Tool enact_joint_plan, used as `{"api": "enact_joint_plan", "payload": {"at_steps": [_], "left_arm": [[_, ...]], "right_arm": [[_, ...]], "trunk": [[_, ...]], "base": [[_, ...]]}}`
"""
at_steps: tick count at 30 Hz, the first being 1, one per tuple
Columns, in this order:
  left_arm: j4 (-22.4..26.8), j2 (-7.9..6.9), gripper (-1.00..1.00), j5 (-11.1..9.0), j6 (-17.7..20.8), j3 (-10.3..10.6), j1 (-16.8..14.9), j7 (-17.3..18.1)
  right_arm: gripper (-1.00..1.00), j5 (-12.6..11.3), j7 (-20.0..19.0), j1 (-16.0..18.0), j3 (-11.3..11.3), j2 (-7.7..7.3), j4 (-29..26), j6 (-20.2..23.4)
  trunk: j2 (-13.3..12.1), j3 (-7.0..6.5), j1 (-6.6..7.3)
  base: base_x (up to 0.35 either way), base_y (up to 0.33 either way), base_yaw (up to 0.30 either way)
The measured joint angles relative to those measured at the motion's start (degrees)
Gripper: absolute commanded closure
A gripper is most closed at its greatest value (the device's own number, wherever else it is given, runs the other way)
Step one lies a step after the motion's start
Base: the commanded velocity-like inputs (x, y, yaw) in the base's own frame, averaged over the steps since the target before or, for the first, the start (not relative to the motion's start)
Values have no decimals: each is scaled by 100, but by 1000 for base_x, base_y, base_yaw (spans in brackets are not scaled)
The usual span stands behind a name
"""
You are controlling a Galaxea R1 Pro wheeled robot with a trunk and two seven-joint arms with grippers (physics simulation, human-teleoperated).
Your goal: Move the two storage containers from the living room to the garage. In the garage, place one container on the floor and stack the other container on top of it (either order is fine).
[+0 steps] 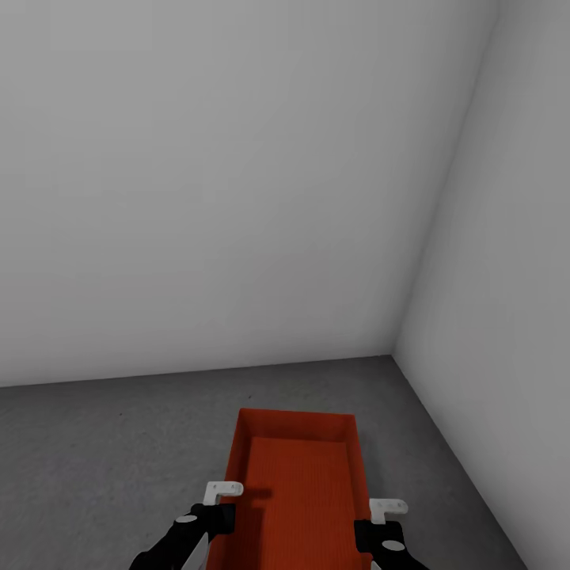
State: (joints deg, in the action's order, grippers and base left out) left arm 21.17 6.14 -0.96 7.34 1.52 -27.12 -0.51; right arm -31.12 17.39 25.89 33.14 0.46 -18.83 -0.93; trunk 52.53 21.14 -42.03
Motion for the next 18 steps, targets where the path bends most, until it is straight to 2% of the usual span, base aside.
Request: {"api": "enact_joint_plan", "payload": {"at_steps": [18], "left_arm": [[-1,0,100,0,0,-2,0,0]], "right_arm": [[100,-4,3,0,5,1,0,0]], "trunk": [[723,412,-396]], "base": [[0,0,0]]}}
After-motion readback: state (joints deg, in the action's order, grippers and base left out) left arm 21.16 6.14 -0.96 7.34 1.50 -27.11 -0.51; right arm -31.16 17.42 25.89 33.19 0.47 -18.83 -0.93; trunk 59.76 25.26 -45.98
